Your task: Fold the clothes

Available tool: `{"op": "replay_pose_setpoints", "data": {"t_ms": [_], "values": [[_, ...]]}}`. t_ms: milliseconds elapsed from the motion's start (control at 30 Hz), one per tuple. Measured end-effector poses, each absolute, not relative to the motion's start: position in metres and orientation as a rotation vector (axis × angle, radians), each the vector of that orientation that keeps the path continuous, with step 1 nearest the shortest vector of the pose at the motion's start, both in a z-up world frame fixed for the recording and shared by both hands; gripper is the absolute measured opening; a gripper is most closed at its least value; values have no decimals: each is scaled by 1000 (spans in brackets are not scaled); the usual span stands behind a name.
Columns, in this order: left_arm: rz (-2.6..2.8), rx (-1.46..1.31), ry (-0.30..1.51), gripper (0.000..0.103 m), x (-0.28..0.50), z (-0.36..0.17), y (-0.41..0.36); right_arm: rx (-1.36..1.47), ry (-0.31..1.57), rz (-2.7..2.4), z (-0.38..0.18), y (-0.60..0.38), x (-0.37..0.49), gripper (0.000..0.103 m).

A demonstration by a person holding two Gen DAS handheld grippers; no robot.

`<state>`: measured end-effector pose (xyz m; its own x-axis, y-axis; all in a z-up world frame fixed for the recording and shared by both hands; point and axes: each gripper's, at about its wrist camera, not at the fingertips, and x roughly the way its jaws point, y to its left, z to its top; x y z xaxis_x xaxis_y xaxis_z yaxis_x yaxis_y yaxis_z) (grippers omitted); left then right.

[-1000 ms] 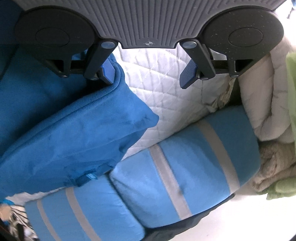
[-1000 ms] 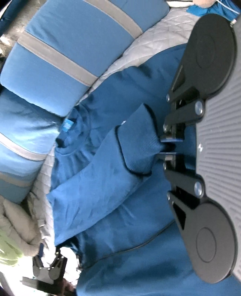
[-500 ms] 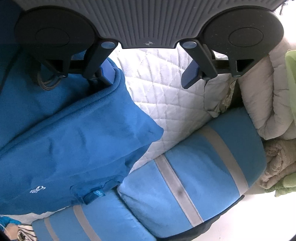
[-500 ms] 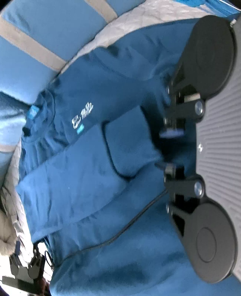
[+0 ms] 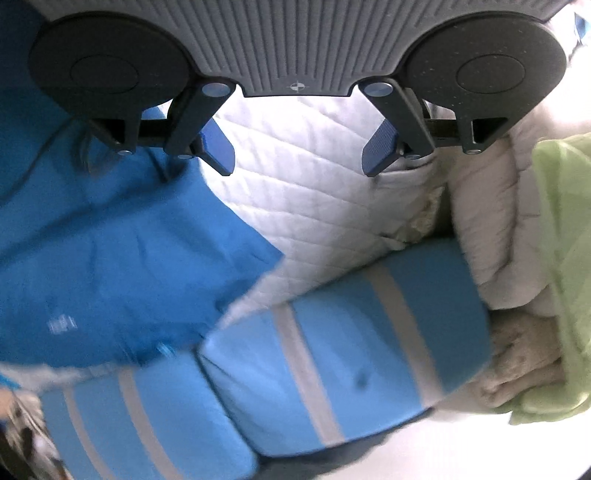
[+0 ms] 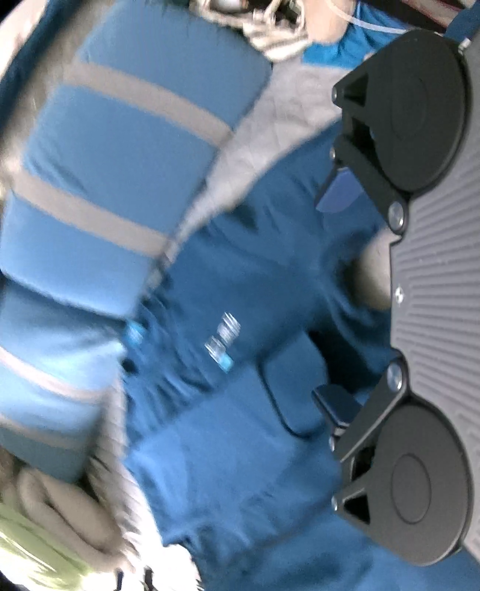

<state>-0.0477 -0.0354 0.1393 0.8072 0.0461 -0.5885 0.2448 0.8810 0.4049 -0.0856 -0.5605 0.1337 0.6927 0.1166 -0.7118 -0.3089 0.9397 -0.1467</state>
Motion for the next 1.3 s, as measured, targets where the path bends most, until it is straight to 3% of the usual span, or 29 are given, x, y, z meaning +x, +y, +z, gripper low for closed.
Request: {"op": "replay_pose_setpoints", "data": {"t_ms": [300,500,667,933,1300], "values": [[-124,191,470,77,-27,273,-18,-31,550,22,200,-623,-78,103],[-145,163,332,78,-8,342,-47,27,410,-133,242,-674,-78,103],[-203,108,249,86,-6,377,-82,100,302,-260,282,-719,-93,103],[-336,159,206,86,-21,343,-153,81,262,-346,299,-753,-140,103],[-493,178,339,86,-18,269,-228,125,404,-331,228,-770,-210,103]]}}
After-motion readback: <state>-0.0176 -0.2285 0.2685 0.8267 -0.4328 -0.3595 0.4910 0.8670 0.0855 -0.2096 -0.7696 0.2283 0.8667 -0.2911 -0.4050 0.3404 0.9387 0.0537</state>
